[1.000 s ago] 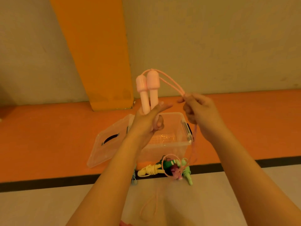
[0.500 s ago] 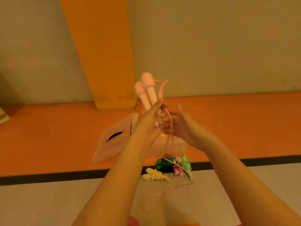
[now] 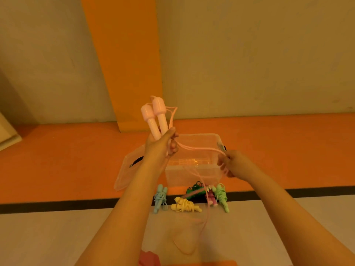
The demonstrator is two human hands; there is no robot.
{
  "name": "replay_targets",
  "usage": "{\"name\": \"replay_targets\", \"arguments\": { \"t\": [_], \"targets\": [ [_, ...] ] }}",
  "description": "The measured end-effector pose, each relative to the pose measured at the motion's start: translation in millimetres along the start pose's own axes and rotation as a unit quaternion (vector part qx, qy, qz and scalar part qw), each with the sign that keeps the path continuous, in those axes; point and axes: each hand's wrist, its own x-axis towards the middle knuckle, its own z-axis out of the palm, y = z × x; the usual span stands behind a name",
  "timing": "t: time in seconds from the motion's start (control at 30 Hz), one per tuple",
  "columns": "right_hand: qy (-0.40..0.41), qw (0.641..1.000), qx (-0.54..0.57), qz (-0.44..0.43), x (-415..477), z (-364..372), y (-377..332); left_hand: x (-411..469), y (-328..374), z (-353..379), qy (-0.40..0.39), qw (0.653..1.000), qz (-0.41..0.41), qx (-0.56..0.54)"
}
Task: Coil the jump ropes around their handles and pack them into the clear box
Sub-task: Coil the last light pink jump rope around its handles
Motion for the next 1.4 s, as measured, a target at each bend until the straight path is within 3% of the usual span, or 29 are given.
{"name": "replay_targets", "arguments": {
  "t": [0.03,0.1,0.17,0.27,0.33,0.5,0.7,0.77,1.07,1.2,1.27,1.33,1.4],
  "targets": [
    [-0.01,0.999,0.039,0.007,-3,1,0,-2,-1,-1,-0.005,1.0,-0.001,0.021],
    [0.067,0.981,0.176,-0.041,-6,-7,-14,-6,-4,-2,-0.015,0.999,-0.007,0.046],
    [0.116,0.961,0.236,-0.091,-8,-21,-30,-11,-7,-2,-0.027,0.998,-0.012,0.057],
    [-0.004,0.995,0.098,-0.016,-9,-21,-22,-18,-8,2,-0.051,0.995,-0.017,0.087],
    [-0.089,0.995,0.041,0.018,-13,-15,-15,-23,-10,3,-0.067,0.991,-0.02,0.114],
    [-0.025,0.985,0.127,-0.11,-19,-8,-35,-41,-17,12,-0.148,0.969,-0.088,0.178],
    [0.059,0.947,0.294,-0.112,-13,-8,-32,-55,-15,27,-0.244,0.954,-0.095,0.147],
    [0.04,0.923,0.361,-0.126,-11,-11,-29,-58,-14,28,-0.278,0.945,-0.111,0.134],
    [-0.03,0.878,0.427,-0.215,-14,-20,-27,-60,-16,33,-0.331,0.928,-0.152,0.082],
    [-0.081,0.864,0.468,-0.168,-14,-8,-27,-57,-18,33,-0.332,0.932,-0.138,0.055],
    [-0.061,0.885,0.442,-0.129,-15,-3,-25,-54,-16,34,-0.302,0.946,-0.115,0.032],
    [-0.027,0.941,0.315,-0.119,-15,1,-22,-47,-11,32,-0.249,0.965,-0.082,0.0],
    [-0.048,0.971,0.204,-0.113,-15,8,-18,-38,-5,27,-0.189,0.981,-0.043,-0.012]
  ]
}}
